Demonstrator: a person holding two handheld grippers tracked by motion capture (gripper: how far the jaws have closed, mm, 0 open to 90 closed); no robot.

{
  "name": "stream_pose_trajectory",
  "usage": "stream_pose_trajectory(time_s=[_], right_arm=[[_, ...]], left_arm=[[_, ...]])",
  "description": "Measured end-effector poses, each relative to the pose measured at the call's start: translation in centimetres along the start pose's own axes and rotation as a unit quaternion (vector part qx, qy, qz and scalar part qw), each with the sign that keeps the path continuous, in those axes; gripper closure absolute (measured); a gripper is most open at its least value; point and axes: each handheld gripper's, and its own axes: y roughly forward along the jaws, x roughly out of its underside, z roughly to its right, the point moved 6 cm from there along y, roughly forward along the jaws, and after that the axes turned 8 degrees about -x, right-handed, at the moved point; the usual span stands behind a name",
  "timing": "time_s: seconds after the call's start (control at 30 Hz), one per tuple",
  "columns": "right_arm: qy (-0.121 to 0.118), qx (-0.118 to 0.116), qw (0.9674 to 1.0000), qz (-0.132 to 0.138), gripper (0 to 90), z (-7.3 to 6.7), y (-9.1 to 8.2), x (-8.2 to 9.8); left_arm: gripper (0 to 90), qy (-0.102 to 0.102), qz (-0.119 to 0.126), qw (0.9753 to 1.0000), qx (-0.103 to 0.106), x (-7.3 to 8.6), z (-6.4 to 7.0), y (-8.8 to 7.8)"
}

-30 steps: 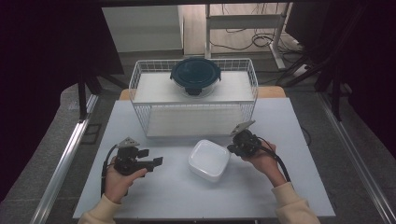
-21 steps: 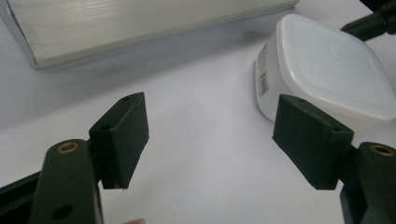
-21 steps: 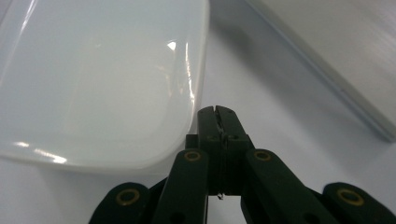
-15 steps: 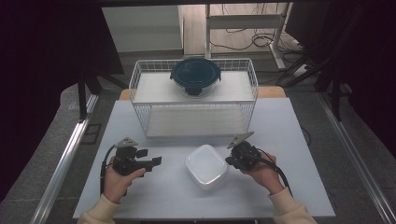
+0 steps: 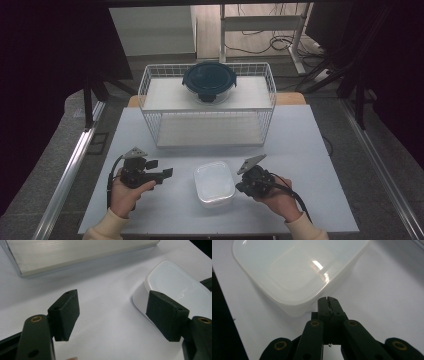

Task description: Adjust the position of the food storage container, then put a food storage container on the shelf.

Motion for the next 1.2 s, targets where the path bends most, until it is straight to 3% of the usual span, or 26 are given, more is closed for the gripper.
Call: stream_pose_trajectory(time_s=[0.2, 0.33, 0.57, 0.8, 0.87, 0.93, 0.97, 1.03, 1.2], right_arm=[[-0.01, -0.01, 0.9999, -0.007, 89.1, -1.3, 0.7, -0.2], [-0.018, 0.002, 0.9998, -0.008, 89.1, -1.5, 0.5, -0.3], [0.006, 0.023, 0.9987, 0.046, 89.0, -0.4, -2.5, 0.3], [0.056, 0.019, 0.9922, 0.11, 87.9, 1.1, -3.7, 0.8], [0.07, 0.01, 0.9897, 0.125, 81.4, 1.4, -3.8, 0.9], [0.092, 0.0, 0.9856, 0.142, 60.8, 1.7, -3.7, 0.8], [0.104, -0.003, 0.9833, 0.15, 50.9, 1.8, -3.6, 0.7], [0.123, -0.007, 0.9784, 0.167, 40.3, 1.8, -3.5, 0.6], [0.149, -0.024, 0.9705, 0.188, 29.8, 1.8, -3.2, 0.3]], left_arm=[[26.0, 0.001, -0.001, 1.0, 0.0, 0.0, 0.1, 0.0], [26.0, 0.001, 0.0, 1.0, 0.0, 0.0, 0.2, -0.2], [25.9, -0.001, 0.002, 1.0, 0.003, 0.2, 0.3, -0.5], [25.4, -0.004, 0.0, 0.9999, 0.01, 0.3, 0.6, -0.5], [25.4, -0.005, 0.001, 0.9999, 0.011, 0.2, 0.7, -0.6], [25.3, -0.008, 0.001, 0.9999, 0.015, 0.2, 0.9, -0.7], [25.4, -0.016, 0.0, 0.9995, 0.027, 0.2, 1.1, -0.9], [25.3, -0.033, 0.004, 0.9972, 0.067, 0.0, 1.9, -1.5], [24.9, -0.025, 0.016, 0.9965, 0.078, -0.5, 3.3, -2.3]])
